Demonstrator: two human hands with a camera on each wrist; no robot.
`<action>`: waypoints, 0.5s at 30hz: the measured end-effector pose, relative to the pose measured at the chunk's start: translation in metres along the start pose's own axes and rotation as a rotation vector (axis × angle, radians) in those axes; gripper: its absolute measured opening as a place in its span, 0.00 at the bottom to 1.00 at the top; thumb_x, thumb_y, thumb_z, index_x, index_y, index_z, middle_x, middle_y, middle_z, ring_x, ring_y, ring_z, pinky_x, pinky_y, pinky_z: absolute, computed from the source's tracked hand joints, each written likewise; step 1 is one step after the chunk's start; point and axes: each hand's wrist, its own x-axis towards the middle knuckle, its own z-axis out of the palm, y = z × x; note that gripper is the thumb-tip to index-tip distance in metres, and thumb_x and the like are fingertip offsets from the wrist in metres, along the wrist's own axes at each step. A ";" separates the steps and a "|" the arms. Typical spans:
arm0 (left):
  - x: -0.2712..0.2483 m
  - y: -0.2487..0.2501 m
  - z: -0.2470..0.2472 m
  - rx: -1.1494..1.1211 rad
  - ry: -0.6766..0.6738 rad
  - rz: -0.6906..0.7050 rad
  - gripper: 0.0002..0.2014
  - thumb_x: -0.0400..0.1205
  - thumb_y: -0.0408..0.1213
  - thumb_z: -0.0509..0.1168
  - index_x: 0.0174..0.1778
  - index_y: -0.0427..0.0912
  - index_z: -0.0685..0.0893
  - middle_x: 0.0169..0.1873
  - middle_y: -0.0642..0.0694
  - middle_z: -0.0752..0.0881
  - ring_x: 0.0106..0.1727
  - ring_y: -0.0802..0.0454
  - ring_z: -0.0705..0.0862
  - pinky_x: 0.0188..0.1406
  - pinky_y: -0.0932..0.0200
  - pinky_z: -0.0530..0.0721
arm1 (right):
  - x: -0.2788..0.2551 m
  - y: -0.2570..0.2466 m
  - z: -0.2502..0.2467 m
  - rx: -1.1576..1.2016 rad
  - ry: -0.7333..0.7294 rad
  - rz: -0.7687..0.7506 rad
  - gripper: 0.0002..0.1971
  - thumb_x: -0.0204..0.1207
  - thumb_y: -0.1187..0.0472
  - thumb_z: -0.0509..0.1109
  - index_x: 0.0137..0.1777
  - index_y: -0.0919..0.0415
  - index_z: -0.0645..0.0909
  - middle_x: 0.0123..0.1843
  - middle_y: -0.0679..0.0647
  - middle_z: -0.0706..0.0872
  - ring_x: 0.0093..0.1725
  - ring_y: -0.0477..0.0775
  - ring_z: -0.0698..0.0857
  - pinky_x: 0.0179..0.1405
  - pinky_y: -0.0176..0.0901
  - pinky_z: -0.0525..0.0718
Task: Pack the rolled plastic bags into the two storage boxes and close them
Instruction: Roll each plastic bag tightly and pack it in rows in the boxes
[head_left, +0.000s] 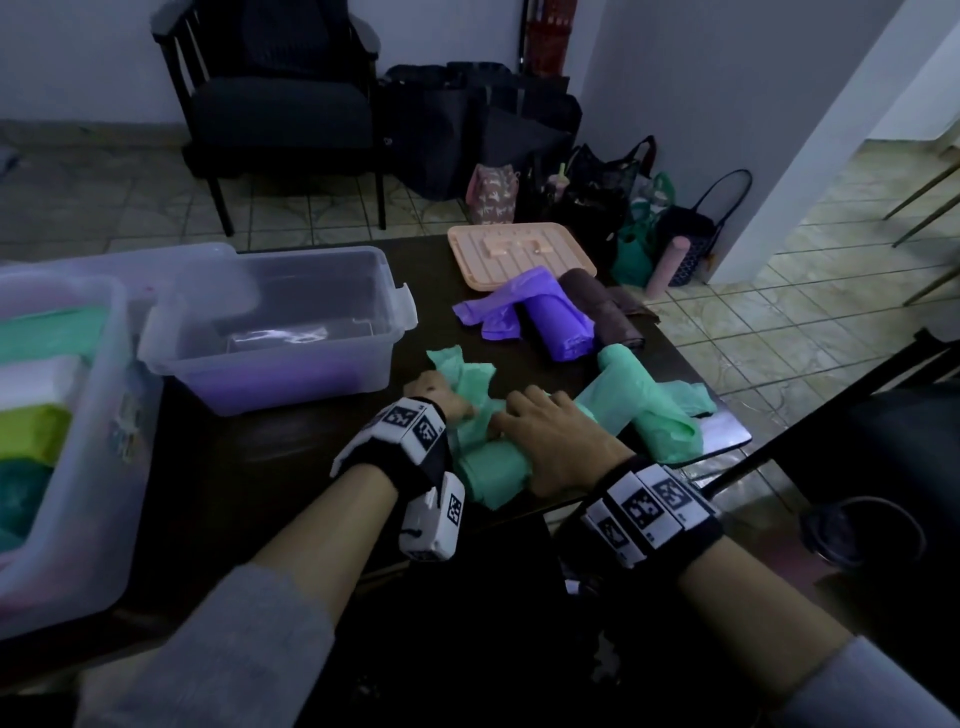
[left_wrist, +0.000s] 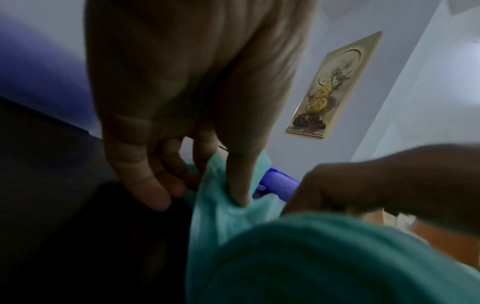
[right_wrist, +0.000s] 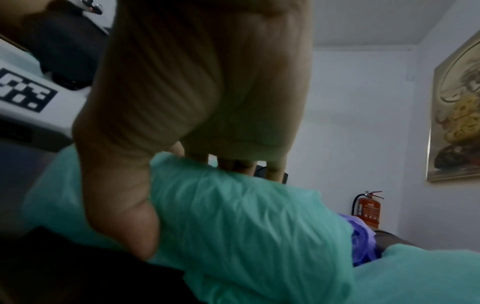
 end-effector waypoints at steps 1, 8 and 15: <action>0.001 0.002 0.001 -0.032 0.001 0.004 0.28 0.76 0.45 0.71 0.68 0.34 0.77 0.67 0.38 0.79 0.67 0.41 0.79 0.62 0.55 0.79 | -0.001 0.001 0.001 -0.004 0.002 -0.003 0.31 0.63 0.54 0.73 0.68 0.52 0.70 0.63 0.54 0.71 0.66 0.57 0.68 0.59 0.50 0.69; 0.007 0.016 -0.003 -0.299 0.050 0.019 0.31 0.76 0.52 0.70 0.68 0.32 0.77 0.66 0.35 0.80 0.66 0.38 0.79 0.63 0.46 0.81 | -0.002 0.000 0.007 0.161 -0.034 0.024 0.34 0.62 0.42 0.74 0.69 0.49 0.71 0.61 0.50 0.75 0.64 0.54 0.68 0.63 0.50 0.64; 0.001 0.015 -0.010 -0.502 -0.215 -0.066 0.48 0.69 0.75 0.57 0.76 0.42 0.69 0.72 0.38 0.74 0.72 0.40 0.74 0.72 0.44 0.72 | 0.002 0.002 0.009 0.189 -0.061 0.017 0.36 0.59 0.38 0.76 0.67 0.48 0.74 0.60 0.50 0.75 0.64 0.53 0.71 0.62 0.50 0.68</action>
